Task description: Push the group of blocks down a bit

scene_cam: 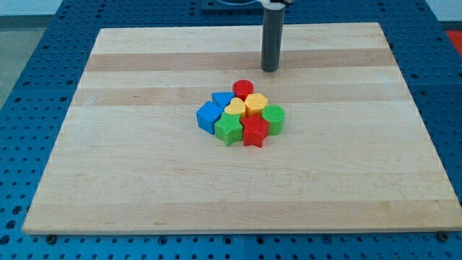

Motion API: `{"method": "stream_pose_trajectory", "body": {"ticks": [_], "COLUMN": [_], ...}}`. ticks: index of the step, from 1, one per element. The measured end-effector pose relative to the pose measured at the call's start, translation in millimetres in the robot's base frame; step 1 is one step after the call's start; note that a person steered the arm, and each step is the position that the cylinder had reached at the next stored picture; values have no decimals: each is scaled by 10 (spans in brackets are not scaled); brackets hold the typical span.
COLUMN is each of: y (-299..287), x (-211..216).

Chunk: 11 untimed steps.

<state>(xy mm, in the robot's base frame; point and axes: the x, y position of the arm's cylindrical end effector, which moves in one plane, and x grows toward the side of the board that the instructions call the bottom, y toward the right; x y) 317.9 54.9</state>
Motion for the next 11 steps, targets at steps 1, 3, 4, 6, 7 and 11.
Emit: {"method": "stream_pose_trajectory", "body": {"ticks": [1,3,4,6,7,11], "y": [0,-970,-1318,-1359,-1359,-600], "x": [0,110,133,641,593,822]}}
